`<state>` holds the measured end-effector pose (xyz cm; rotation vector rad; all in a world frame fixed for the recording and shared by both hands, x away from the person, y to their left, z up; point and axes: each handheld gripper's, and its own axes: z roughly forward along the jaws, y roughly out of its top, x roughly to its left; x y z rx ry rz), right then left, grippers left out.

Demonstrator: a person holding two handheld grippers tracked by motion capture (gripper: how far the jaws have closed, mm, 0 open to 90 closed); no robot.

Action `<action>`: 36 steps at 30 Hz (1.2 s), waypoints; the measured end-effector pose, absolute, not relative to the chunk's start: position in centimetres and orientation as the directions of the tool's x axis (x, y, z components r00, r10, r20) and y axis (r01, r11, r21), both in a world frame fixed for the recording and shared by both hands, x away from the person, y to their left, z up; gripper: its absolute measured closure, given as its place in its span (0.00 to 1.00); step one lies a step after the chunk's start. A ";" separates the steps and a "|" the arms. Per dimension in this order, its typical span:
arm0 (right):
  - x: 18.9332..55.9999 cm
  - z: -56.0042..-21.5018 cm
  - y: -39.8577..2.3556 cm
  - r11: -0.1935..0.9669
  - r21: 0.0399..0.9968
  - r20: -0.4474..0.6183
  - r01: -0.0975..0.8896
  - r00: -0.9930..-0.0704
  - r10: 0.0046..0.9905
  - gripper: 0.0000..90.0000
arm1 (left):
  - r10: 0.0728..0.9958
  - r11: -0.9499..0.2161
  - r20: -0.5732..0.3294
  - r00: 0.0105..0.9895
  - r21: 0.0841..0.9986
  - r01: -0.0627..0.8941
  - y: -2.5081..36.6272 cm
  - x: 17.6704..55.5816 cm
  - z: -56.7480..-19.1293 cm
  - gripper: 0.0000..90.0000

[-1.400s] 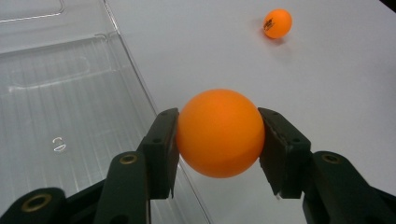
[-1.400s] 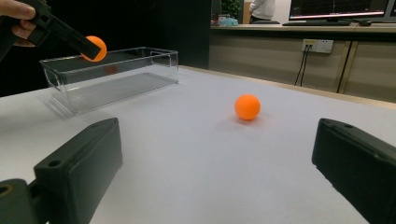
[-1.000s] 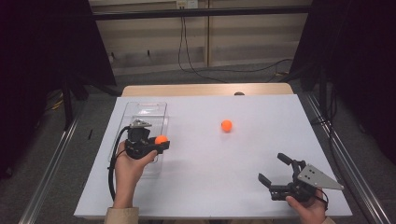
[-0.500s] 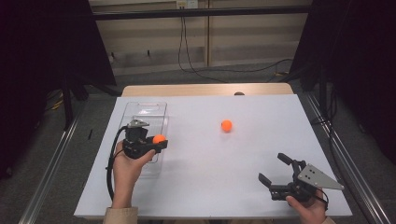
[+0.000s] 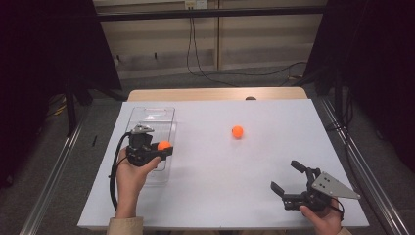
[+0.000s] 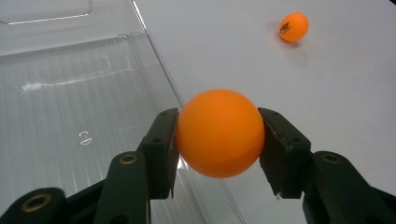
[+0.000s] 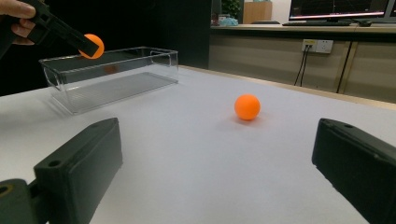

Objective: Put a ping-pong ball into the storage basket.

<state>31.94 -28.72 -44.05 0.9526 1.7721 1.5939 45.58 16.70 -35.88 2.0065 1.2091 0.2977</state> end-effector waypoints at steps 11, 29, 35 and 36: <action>31.9 -44.0 -28.7 0.037 0.990 0.048 0.133 -0.586 0.809 0.01 | 0.841 -0.240 -0.185 0.508 0.714 0.658 17.1 45.5 -35.7 0.57; 31.9 -44.0 -28.8 0.035 0.991 0.049 0.133 -0.582 0.812 0.01 | 0.849 -0.255 -0.166 0.502 0.704 0.663 18.0 45.7 -35.9 0.57; 32.0 -44.0 -28.9 0.034 0.990 0.050 0.134 -0.578 0.815 0.01 | 0.855 -0.252 -0.164 0.493 0.699 0.669 18.2 45.9 -36.1 0.57; 31.9 -44.0 -28.9 0.036 0.990 0.049 0.133 -0.579 0.814 0.01 | 0.854 -0.257 -0.160 0.496 0.698 0.668 18.3 45.9 -36.1 0.57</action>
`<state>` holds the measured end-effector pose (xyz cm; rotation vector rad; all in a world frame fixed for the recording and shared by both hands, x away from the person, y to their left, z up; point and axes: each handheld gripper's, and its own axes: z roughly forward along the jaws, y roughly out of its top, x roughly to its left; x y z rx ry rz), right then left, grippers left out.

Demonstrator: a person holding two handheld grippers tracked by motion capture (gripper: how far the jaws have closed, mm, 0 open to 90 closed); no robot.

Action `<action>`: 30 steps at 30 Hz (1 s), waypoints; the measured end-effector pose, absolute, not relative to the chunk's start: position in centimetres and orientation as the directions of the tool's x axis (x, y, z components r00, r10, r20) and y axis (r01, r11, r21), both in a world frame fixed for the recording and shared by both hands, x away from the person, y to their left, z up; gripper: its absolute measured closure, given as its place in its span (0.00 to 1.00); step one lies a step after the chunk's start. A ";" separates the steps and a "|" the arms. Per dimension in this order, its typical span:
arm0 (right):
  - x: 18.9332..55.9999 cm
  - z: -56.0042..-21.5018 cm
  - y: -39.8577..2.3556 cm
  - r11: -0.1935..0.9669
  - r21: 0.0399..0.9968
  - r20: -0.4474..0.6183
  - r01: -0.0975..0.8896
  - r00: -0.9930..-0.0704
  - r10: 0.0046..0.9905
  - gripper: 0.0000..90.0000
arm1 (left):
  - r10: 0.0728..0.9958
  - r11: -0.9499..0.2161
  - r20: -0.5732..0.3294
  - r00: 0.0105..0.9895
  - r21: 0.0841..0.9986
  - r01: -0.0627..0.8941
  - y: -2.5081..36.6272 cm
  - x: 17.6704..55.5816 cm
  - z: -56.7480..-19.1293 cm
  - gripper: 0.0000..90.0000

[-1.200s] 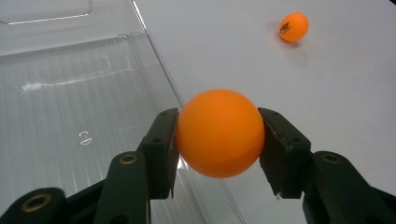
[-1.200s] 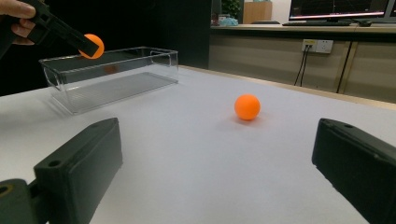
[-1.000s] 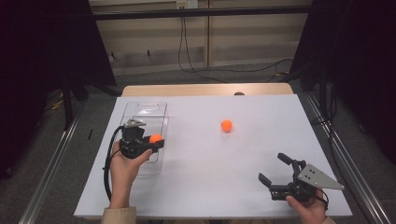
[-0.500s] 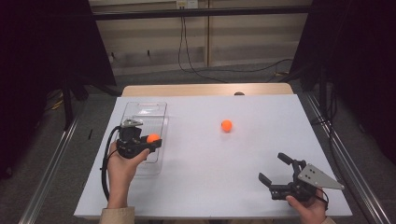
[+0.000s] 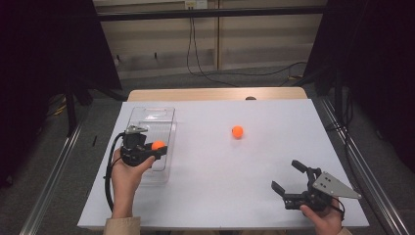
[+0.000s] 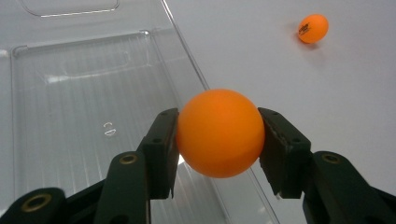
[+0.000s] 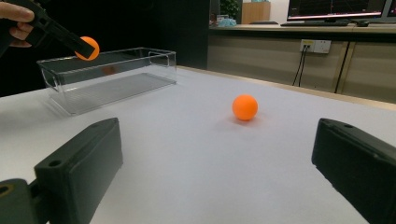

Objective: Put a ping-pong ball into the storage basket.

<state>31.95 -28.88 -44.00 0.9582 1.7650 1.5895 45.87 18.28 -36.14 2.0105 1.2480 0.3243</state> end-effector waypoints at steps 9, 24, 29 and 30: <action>31.9 -44.0 -28.9 0.038 0.990 0.048 0.134 -0.582 0.812 0.01 | 0.864 -0.243 -0.156 0.479 0.704 0.668 18.3 45.9 -36.2 0.57; 31.9 -44.0 -28.8 0.034 0.990 0.050 0.133 -0.580 0.813 0.02 | 0.878 -0.242 -0.140 0.458 0.695 0.677 19.0 46.1 -36.6 0.57; 31.9 -44.0 -28.7 0.038 0.991 0.046 0.131 -0.584 0.810 0.01 | 0.883 -0.246 -0.130 0.452 0.691 0.680 19.2 46.2 -36.8 0.57; 31.9 -44.0 -28.7 0.038 0.991 0.046 0.131 -0.584 0.810 0.02 | 0.883 -0.245 -0.132 0.451 0.689 0.682 19.2 46.2 -36.9 0.57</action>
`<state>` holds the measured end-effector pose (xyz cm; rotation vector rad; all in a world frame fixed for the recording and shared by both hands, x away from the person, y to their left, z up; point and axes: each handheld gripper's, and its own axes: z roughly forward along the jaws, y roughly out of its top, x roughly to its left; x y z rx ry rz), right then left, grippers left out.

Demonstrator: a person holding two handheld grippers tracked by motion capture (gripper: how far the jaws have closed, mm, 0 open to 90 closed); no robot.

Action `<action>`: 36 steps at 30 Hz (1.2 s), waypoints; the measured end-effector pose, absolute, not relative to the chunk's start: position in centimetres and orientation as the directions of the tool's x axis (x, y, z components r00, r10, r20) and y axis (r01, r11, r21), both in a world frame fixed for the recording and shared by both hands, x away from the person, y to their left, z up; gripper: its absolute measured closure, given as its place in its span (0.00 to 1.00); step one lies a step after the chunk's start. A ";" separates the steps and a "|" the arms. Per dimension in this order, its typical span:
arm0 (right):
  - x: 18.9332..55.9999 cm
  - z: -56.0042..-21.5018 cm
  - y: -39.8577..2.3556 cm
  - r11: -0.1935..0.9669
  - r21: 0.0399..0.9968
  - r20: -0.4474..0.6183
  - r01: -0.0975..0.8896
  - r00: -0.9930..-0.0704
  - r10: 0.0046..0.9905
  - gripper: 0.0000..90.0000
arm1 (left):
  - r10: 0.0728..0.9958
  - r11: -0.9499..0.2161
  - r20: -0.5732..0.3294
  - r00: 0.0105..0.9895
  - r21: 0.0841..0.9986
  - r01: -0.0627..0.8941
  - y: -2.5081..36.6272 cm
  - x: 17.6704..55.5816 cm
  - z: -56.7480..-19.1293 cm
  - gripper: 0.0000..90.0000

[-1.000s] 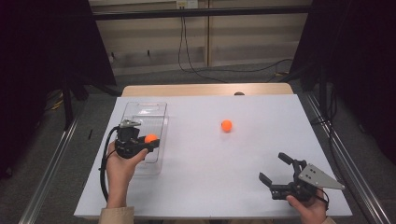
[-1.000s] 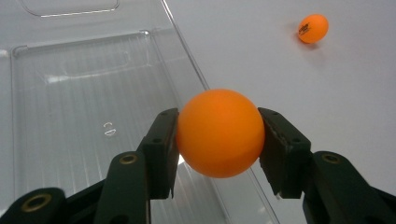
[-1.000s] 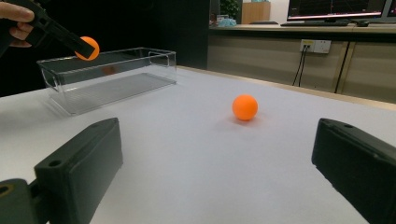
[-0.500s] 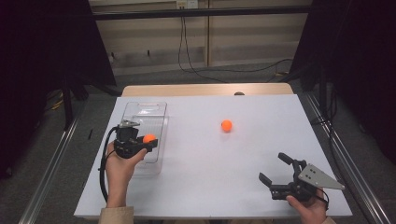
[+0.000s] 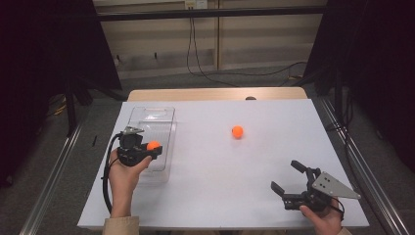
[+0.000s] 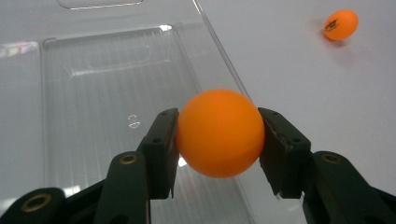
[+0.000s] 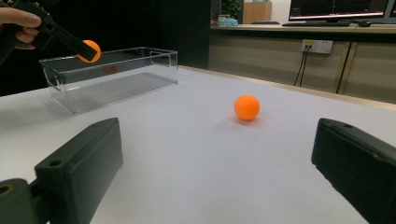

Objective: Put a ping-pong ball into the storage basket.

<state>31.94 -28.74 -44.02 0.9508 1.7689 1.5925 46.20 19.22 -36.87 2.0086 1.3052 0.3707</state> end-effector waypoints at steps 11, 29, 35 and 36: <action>32.0 -44.0 -28.8 0.037 0.991 0.045 0.128 -0.584 0.810 0.02 | 0.892 -0.248 -0.115 0.436 0.684 0.686 19.4 46.3 -37.2 0.57; 32.0 -44.0 -28.8 0.038 0.991 0.045 0.129 -0.583 0.811 0.02 | 0.911 -0.245 -0.086 0.403 0.674 0.697 19.6 46.6 -37.9 0.57; 31.9 -44.0 -28.8 0.036 0.990 0.049 0.133 -0.585 0.810 0.01 | 0.908 -0.244 -0.096 0.408 0.670 0.701 19.7 46.7 -38.0 0.57; 31.9 -44.0 -28.8 0.036 0.990 0.049 0.134 -0.584 0.810 0.02 | 0.910 -0.243 -0.091 0.404 0.672 0.700 19.6 46.7 -38.0 0.57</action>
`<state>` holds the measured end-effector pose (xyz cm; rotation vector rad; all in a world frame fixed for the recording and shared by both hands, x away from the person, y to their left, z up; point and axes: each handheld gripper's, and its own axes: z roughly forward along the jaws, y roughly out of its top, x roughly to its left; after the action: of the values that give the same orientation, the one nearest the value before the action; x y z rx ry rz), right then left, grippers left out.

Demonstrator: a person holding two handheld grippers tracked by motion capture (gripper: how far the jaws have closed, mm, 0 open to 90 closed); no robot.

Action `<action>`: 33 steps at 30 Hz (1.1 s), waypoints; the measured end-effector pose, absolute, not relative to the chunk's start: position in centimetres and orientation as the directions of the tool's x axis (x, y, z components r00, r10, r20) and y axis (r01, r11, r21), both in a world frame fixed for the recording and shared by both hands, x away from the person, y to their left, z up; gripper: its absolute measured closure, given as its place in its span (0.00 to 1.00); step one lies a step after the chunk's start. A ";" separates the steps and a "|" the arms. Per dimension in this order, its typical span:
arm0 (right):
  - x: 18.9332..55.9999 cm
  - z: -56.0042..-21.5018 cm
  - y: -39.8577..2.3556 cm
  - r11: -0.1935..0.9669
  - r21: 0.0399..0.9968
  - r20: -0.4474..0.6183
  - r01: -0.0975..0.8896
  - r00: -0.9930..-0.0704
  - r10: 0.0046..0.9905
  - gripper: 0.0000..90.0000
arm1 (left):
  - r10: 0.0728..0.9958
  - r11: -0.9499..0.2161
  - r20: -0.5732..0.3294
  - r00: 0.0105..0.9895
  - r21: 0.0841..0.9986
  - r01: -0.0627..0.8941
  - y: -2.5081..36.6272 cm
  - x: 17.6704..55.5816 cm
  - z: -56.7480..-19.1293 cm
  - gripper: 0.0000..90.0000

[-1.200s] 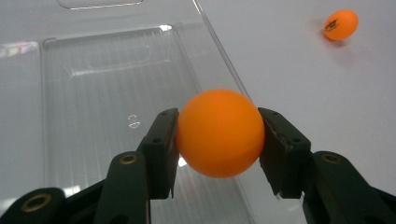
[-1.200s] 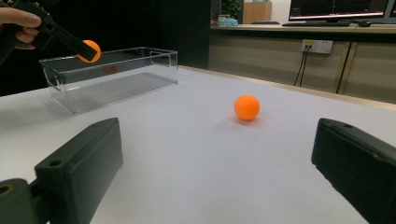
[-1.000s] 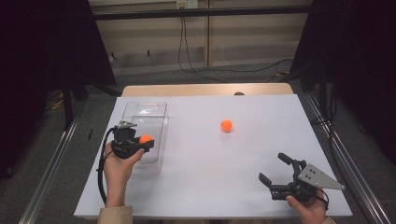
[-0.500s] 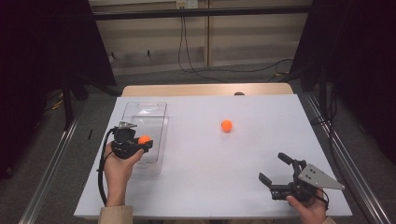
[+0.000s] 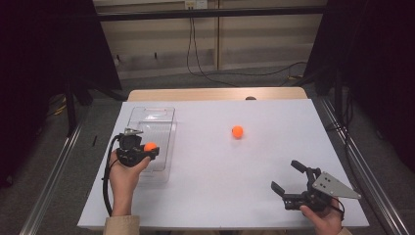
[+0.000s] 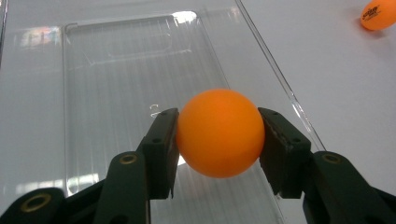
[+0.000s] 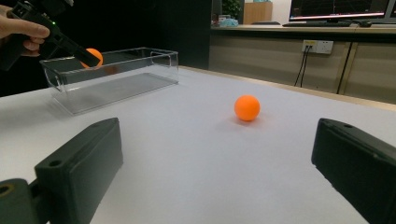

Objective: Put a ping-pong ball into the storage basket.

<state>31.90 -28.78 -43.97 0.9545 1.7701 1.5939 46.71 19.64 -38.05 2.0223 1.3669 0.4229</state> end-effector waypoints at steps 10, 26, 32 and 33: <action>31.9 -43.9 -28.8 0.038 0.991 0.047 0.131 -0.587 0.809 0.02 | 0.912 -0.240 -0.091 0.399 0.670 0.703 19.7 46.8 -38.2 0.57; 31.8 -43.9 -28.9 0.034 0.991 0.047 0.126 -0.587 0.808 0.02 | 0.923 -0.236 -0.075 0.379 0.665 0.708 19.9 46.9 -38.5 0.57; 31.8 -43.9 -28.9 0.035 0.992 0.046 0.125 -0.588 0.808 0.02 | 0.926 -0.229 -0.077 0.370 0.664 0.712 20.0 47.0 -38.8 0.56; 31.9 -43.9 -28.9 0.035 0.992 0.046 0.125 -0.586 0.809 0.02 | 0.925 -0.230 -0.077 0.371 0.664 0.711 20.0 47.0 -38.8 0.56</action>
<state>31.85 -28.91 -43.85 0.9459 1.7640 1.5982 47.03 19.98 -38.77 2.0167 1.4078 0.4474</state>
